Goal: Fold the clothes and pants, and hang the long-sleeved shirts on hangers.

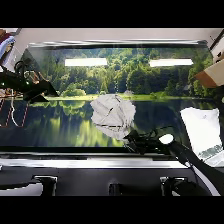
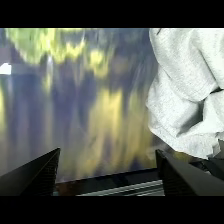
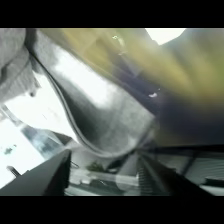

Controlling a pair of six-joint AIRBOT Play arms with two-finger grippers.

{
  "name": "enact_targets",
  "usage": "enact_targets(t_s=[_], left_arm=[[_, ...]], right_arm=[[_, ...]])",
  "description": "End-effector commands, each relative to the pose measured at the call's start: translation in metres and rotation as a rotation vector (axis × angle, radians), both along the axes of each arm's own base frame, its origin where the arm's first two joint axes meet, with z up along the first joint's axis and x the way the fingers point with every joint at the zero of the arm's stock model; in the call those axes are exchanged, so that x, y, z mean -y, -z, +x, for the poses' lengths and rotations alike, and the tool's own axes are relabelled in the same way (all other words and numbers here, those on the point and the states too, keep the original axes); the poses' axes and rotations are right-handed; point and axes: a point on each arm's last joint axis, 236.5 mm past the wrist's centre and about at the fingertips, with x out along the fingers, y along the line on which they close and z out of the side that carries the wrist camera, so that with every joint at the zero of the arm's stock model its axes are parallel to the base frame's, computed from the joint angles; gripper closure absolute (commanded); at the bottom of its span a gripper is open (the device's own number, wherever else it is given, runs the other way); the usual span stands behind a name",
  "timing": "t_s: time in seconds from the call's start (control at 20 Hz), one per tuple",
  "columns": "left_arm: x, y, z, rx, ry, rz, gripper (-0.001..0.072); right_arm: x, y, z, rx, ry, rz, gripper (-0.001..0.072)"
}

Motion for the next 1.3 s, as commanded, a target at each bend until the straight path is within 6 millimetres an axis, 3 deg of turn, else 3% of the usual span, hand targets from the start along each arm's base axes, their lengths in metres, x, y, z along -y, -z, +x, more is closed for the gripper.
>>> enact_targets(t_s=[0.0, 0.4, 0.5, 0.7, 0.8, 0.85, 1.0, 1.25], left_arm=[[0.002, 0.001, 0.003, 0.015, 0.002, -0.009, 0.0026], [0.006, 0.013, 0.003, 0.006, 0.002, -0.028, 0.0026], [0.005, 0.012, 0.01, 0.032, -0.011, -0.028, 0.0026], [0.02, 0.016, 0.022, 0.044, -0.017, -0.101, 0.0025], [0.029, 0.024, 0.032, 0.051, -0.009, -0.13, 0.0025], [0.036, 0.03, 0.038, 0.057, 0.0, -0.149, 0.0025], [0.069, 0.056, 0.054, 0.057, 0.045, -0.227, 0.0025], [0.129, 0.124, 0.064, -0.022, 0.098, -0.349, 0.0025]], right_arm=[[0.01, 0.013, 0.022, 0.046, 0.114, -0.061, 0.023], [0.012, -0.003, 0.028, 0.105, 0.103, -0.062, 0.0237], [0.018, 0.001, 0.03, 0.109, 0.117, -0.093, 0.0364], [0.019, 0.002, 0.031, 0.1, 0.136, -0.091, 0.0389], [0.02, 0.002, 0.032, 0.103, 0.135, -0.094, 0.0615], [0.02, 0.002, 0.033, 0.105, 0.138, -0.094, 0.0668], [0.016, -0.001, 0.03, 0.097, 0.13, -0.076, 0.0669], [0.012, -0.011, 0.027, 0.11, 0.112, -0.054, 0.0669]])
